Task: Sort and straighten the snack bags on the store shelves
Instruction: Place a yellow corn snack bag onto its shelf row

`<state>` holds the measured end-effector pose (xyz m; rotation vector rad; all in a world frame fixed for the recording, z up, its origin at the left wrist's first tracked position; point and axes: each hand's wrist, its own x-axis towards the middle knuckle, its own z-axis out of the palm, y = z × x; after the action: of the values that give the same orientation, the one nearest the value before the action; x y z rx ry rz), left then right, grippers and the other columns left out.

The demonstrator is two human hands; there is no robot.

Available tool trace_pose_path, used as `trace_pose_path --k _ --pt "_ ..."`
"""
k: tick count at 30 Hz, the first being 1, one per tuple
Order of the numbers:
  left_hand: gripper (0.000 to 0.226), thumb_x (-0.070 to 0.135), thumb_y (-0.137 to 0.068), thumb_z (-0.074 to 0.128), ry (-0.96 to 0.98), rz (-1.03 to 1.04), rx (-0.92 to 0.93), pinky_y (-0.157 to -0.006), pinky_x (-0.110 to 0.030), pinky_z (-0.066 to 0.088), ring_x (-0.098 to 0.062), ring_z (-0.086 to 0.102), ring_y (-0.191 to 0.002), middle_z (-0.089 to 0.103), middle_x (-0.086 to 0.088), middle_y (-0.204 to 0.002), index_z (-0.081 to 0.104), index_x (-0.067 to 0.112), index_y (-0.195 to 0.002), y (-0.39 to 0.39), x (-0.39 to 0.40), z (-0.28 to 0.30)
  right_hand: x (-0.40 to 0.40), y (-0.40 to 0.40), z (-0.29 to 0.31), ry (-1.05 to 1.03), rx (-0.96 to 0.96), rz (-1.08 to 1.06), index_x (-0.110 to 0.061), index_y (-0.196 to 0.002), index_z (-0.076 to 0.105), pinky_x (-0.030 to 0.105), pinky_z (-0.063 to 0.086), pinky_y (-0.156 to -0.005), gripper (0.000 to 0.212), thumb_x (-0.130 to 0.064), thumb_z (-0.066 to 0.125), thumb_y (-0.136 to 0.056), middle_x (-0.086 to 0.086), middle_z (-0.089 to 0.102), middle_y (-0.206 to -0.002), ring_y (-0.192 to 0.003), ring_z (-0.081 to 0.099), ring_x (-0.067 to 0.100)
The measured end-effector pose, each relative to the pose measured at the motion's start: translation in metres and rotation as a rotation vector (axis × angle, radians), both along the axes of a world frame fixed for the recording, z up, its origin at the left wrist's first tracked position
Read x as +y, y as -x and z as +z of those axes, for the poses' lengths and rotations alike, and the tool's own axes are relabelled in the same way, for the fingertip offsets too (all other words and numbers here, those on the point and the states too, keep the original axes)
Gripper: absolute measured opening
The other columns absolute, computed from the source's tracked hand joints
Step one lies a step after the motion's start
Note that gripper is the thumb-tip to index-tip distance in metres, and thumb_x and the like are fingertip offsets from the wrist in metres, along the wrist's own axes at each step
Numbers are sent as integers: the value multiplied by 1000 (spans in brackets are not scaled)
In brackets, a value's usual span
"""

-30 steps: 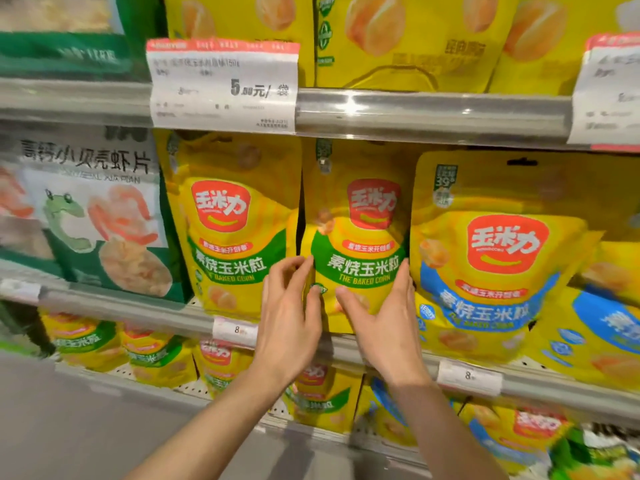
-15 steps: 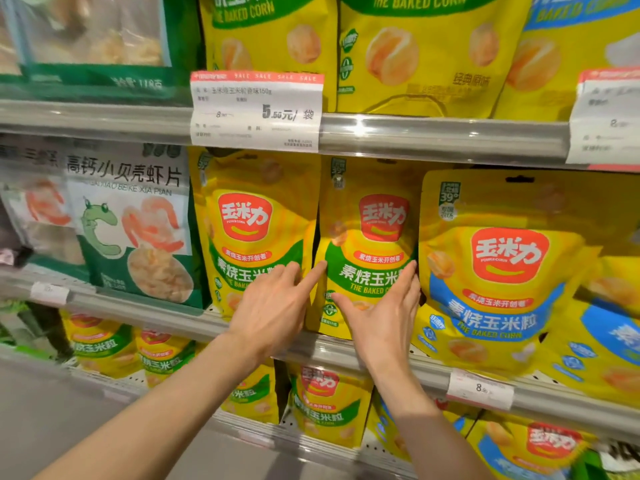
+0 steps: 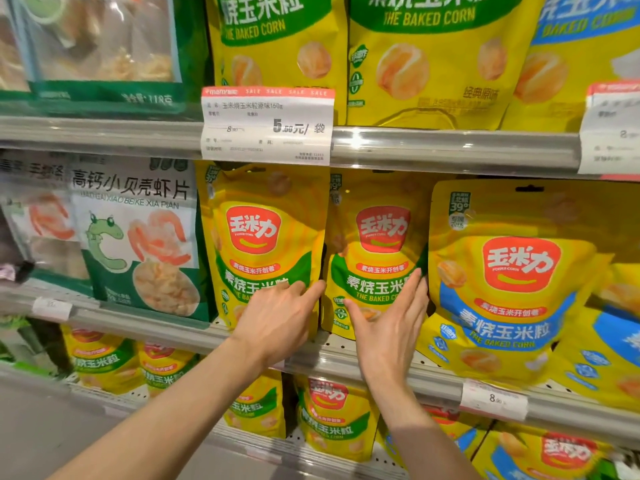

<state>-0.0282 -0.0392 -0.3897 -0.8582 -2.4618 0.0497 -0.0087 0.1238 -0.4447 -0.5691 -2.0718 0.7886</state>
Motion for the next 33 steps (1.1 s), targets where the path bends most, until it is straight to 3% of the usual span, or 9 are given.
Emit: trace_pose_path --k 10,17,22,24,29,33 --pt "45 27 -96 57 -299 -52 -42 -59 -33 51 -23 68 -88 63 -1 -108 51 19 -139 -7 4 -3 -25 -14 -10 -40 7 -10 -9 -159 22 49 39 -116 112 -60 77 -76 13 22 -167 -152 30 33" --pt "51 32 -98 53 -373 -34 -48 -51 -26 47 -19 64 -86 49 -2 -126 41 21 -147 -9 7 -8 -5 -18 14 128 14 119 -13 -162 9 41 19 -127 107 -61 65 -86 7 7 -172 -158 10 23" --pt "60 25 -92 66 -362 -71 -32 -47 -21 48 -21 67 -93 45 -7 -140 44 16 -147 -11 6 -8 9 -20 22 272 -19 125 -13 -163 9 41 24 -125 105 -64 61 -88 6 18 -170 -156 17 23" --pt "69 22 -88 71 -345 -84 -47 -46 -19 48 -22 67 -95 39 -10 -151 41 16 -150 -12 9 -9 11 -23 24 301 -12 120 -13 -163 14 39 28 -123 93 -58 58 -94 4 22 -168 -155 22 23" --pt "85 16 -83 74 -314 -115 -70 -40 -12 30 -21 66 -90 13 -10 -169 31 17 -157 -17 15 -14 8 -33 27 350 81 107 -15 -159 31 29 33 -113 64 -37 53 -103 0 35 -161 -143 41 18" --pt "89 16 -86 71 -302 -120 -67 -39 -13 27 -19 63 -90 -1 -7 -171 21 20 -160 -14 15 -17 13 -31 23 428 129 69 -14 -150 46 42 39 -116 47 -27 50 -105 4 51 -151 -140 47 23"
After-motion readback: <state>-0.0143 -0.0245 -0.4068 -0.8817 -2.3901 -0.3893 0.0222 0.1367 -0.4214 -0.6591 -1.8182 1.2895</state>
